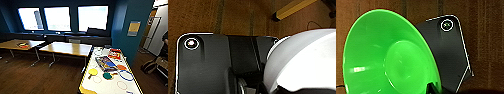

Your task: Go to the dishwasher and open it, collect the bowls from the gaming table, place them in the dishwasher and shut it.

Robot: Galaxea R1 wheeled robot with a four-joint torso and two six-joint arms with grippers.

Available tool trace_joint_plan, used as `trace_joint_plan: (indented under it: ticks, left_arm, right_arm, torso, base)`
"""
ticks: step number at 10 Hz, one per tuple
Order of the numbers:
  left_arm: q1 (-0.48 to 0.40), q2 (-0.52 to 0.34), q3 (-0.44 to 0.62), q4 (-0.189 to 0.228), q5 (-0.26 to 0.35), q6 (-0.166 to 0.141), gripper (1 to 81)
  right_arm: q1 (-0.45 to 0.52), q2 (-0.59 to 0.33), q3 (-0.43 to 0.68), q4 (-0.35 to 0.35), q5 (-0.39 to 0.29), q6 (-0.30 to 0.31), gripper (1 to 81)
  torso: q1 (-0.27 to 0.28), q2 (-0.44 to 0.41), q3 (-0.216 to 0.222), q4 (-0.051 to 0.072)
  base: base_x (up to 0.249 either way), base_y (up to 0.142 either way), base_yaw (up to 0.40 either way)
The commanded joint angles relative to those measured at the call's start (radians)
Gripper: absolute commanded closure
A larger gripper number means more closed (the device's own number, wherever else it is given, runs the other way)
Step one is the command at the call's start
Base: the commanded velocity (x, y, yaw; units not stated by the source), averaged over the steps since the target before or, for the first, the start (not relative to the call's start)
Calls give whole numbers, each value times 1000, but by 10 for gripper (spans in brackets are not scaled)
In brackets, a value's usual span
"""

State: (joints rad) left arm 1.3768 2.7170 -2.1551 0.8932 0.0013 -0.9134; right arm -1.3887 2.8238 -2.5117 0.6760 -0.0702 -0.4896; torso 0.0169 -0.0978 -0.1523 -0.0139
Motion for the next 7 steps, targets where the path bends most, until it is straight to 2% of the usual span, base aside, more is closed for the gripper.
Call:
trace_joint_plan:
  ticks: [1, 7]
  left_arm:
    - [-49, -2, 3, 18, 6, 5, 811]
    - [-34, 11, -22, 21, 5, 13, 811]
  right_arm:
    - [58, -18, -2, -1, -72, -4, 811]
    - [58, -13, -4, -1, -68, -4, 811]
  torso:
    - [0, 0, 0, 0]
    - [0, 0, 0, 0]
  base:
    - [-101, 0, 0]
    - [-113, 0, 0]
